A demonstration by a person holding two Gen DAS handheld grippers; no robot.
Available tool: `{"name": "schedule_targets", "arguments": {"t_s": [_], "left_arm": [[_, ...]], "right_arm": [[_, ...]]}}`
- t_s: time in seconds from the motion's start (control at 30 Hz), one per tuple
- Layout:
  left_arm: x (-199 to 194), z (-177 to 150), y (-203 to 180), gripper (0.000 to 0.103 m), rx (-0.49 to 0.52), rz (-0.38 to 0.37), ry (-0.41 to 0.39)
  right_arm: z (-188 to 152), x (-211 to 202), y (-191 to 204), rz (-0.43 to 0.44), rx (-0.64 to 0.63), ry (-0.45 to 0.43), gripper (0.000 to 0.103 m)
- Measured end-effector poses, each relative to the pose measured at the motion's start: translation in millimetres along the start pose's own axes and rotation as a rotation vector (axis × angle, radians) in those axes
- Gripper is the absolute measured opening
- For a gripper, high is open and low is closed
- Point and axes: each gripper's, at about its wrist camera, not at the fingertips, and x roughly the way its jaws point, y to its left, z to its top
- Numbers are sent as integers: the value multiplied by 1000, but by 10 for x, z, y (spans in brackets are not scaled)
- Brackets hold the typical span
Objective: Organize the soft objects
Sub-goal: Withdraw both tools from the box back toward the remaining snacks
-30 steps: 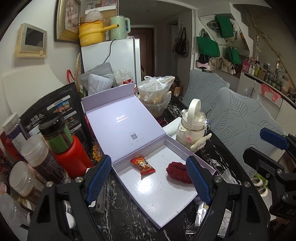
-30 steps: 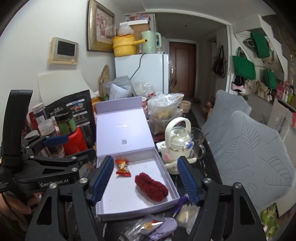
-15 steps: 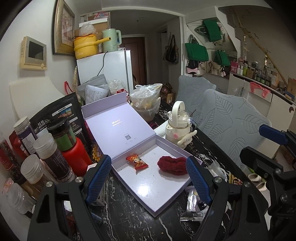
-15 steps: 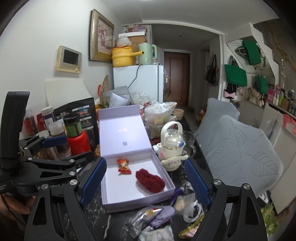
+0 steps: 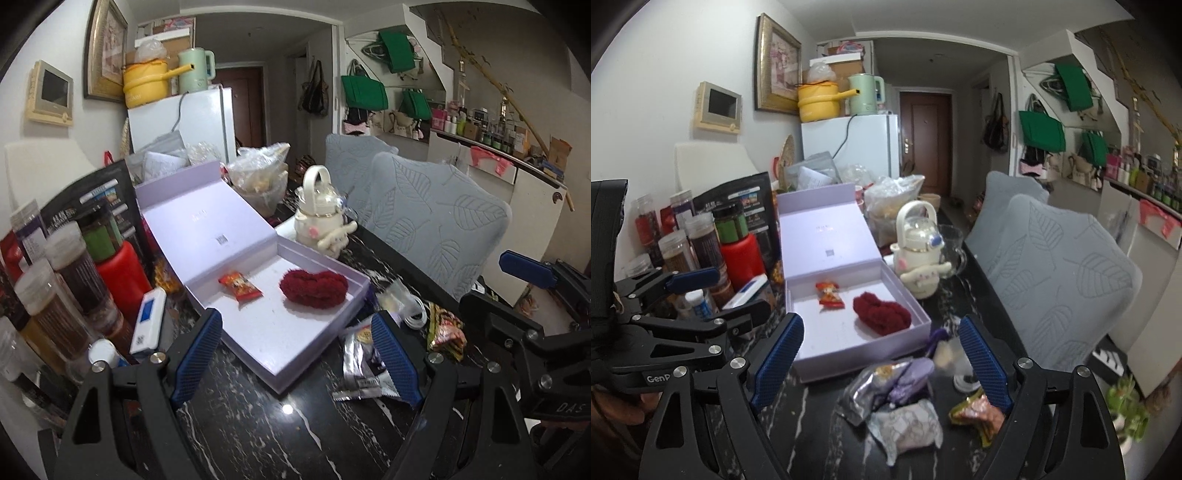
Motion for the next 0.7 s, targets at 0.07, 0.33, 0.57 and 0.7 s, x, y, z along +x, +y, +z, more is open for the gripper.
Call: {"name": "schedule_targets", "arguments": {"t_s": [0.07, 0.33, 0.57, 0.7], "left_arm": [[39, -83, -36, 83, 10, -15, 12], [241, -395, -162, 83, 23, -44, 99], [357, -608, -191, 83, 1, -68, 117], [491, -744, -241, 83, 24, -96, 162]], "right_arm": [[-90, -5, -15, -3, 9, 13, 87], [-455, 52, -66, -30, 42, 81, 87], [-679, 91, -183, -42, 80, 125, 87], [-818, 126, -200, -47, 85, 149, 87]]}}
